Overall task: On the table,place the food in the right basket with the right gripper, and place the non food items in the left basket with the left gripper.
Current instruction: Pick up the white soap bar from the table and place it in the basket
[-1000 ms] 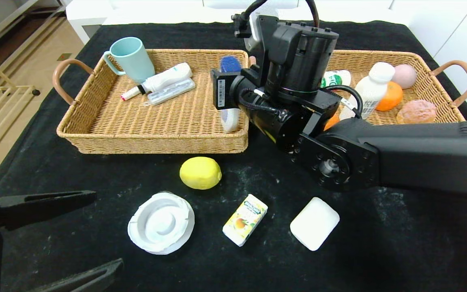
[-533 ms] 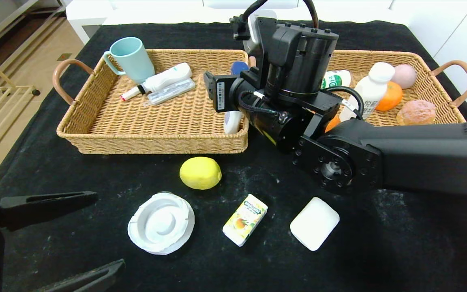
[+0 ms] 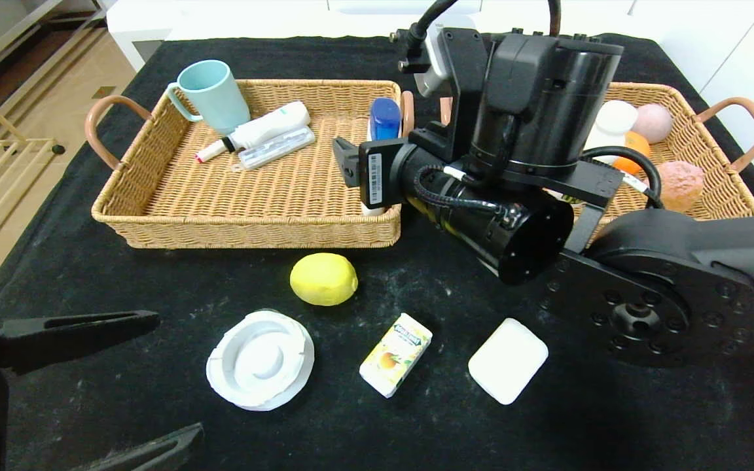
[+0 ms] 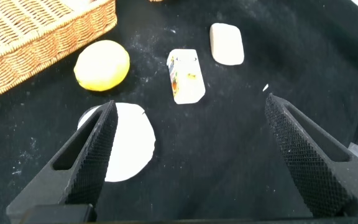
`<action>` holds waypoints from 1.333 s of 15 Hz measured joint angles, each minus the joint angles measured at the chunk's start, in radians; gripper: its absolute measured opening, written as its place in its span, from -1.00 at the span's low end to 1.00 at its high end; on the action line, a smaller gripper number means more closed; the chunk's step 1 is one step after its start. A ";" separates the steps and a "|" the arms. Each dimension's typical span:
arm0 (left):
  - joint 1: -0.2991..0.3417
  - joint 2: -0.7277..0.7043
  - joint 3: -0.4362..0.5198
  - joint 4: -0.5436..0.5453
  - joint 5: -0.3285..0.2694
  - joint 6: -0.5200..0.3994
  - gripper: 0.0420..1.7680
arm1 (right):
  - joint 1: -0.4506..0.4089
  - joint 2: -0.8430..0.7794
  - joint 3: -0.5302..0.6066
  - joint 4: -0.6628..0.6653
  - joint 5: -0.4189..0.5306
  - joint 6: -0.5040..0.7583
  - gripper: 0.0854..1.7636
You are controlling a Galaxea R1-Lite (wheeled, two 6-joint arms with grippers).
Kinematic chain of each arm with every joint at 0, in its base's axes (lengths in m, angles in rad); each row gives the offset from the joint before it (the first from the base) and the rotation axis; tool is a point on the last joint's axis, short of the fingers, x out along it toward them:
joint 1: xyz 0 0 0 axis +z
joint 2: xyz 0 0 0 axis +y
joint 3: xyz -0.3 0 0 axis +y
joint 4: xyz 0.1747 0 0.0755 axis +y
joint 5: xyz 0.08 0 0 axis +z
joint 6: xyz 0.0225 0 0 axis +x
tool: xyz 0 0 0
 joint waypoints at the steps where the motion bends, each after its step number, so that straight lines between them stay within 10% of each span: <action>1: 0.000 0.000 0.001 -0.002 0.000 0.001 0.94 | 0.001 -0.024 0.042 -0.009 -0.001 0.001 0.82; 8: 0.001 0.001 0.003 -0.001 0.000 0.001 0.94 | -0.037 -0.213 0.297 0.040 -0.048 0.008 0.89; 20: 0.001 0.005 0.007 -0.003 0.001 0.004 0.94 | -0.108 -0.385 0.195 0.892 -0.166 0.365 0.92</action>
